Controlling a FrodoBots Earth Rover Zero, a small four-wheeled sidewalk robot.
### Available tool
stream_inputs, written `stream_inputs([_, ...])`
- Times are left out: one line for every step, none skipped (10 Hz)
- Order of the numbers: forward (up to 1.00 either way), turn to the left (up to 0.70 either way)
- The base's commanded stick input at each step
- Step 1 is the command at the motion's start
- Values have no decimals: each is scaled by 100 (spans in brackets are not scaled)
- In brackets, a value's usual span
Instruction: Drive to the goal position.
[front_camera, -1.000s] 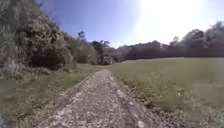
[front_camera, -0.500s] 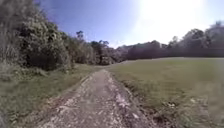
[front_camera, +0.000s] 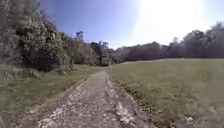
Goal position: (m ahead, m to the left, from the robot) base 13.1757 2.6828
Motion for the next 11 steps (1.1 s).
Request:
stream_inputs([70,0])
stream_inputs([70,0])
stream_inputs([70,0])
stream_inputs([70,27])
stream_inputs([70,27])
stream_inputs([70,27])
stream_inputs([70,27])
stream_inputs([70,16])
stream_inputs([70,0])
stream_inputs([70,0])
stream_inputs([70,0])
